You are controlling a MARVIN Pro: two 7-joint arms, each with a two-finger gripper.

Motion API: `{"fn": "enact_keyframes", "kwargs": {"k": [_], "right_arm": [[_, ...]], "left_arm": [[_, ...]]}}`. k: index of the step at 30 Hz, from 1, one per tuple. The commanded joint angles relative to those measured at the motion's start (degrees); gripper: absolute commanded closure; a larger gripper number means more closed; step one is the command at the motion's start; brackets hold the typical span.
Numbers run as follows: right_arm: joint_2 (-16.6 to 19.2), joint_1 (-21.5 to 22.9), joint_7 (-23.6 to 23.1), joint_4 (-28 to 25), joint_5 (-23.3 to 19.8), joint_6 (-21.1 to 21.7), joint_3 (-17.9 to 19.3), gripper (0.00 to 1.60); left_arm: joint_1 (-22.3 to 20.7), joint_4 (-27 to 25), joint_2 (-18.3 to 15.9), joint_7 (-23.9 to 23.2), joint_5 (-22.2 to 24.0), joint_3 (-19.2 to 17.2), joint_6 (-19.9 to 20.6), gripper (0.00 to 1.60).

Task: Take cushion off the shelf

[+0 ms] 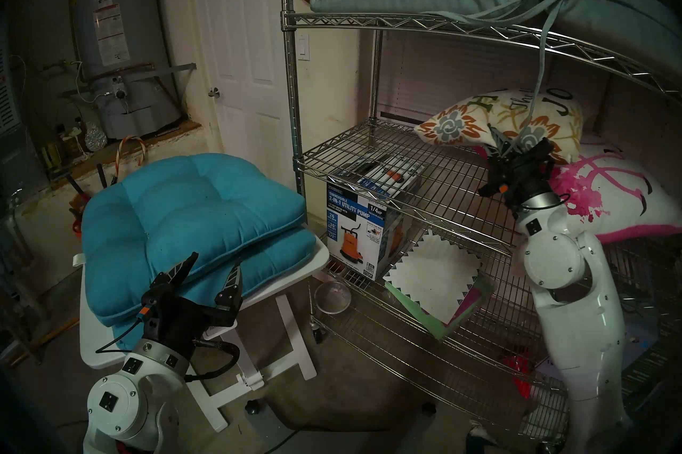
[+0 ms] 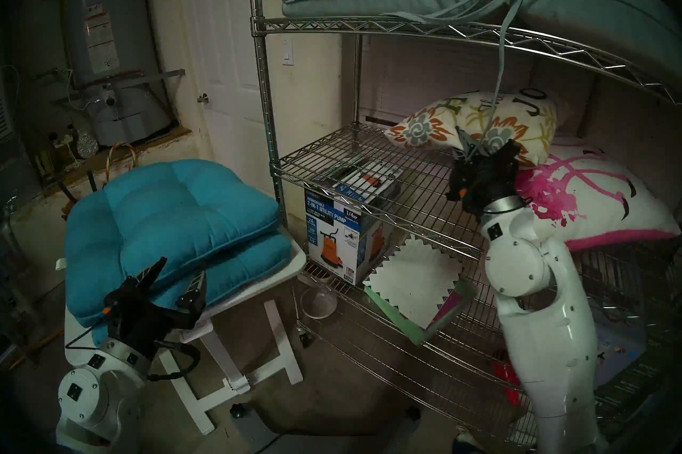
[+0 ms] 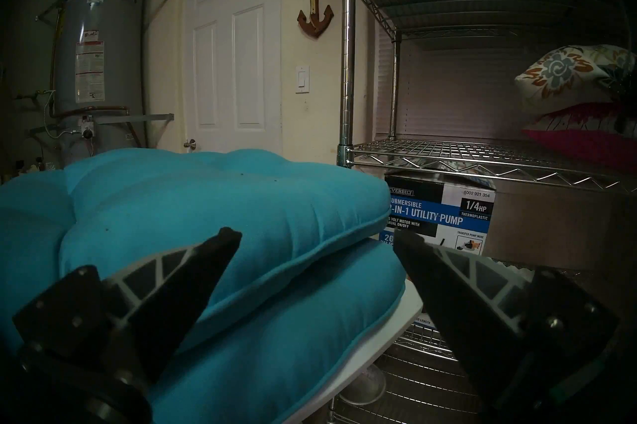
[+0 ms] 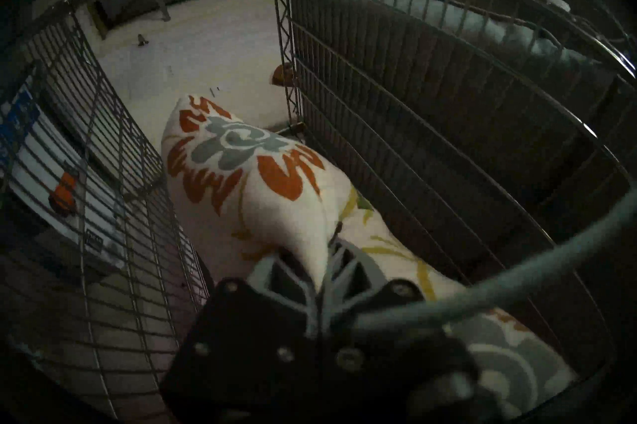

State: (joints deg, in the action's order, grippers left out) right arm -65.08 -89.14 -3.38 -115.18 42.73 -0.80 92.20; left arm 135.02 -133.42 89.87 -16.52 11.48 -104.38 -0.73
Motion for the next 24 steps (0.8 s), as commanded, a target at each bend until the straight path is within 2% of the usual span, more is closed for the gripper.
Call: {"fn": "enact_keyframes", "kwargs": {"k": [1, 9, 15, 21, 24], "right_arm": [[-3.7, 6.54, 1.56, 1.7, 2.23, 0.83, -7.44, 1.6], [-7.6, 8.76, 2.67, 6.08, 4.79, 1.54, -14.94, 1.6], [-10.61, 11.08, 5.67, 13.2, 6.91, 1.28, -19.44, 1.6], [-11.39, 15.37, 8.03, 22.03, 8.02, -0.26, -20.27, 1.6], [-11.9, 16.24, 8.11, 24.04, 8.93, -1.45, -19.02, 1.6]], "left_arm": [[-0.07, -1.14, 0.05, 0.05, 0.01, -0.04, -0.18, 0.0], [-0.07, -1.15, 0.05, 0.05, 0.01, -0.04, -0.18, 0.0], [-0.04, -1.19, 0.06, 0.06, 0.0, -0.04, -0.16, 0.0], [-0.03, -1.2, 0.07, 0.07, -0.01, -0.04, -0.15, 0.0], [-0.04, -1.18, 0.06, 0.06, 0.0, -0.04, -0.16, 0.0]]}}
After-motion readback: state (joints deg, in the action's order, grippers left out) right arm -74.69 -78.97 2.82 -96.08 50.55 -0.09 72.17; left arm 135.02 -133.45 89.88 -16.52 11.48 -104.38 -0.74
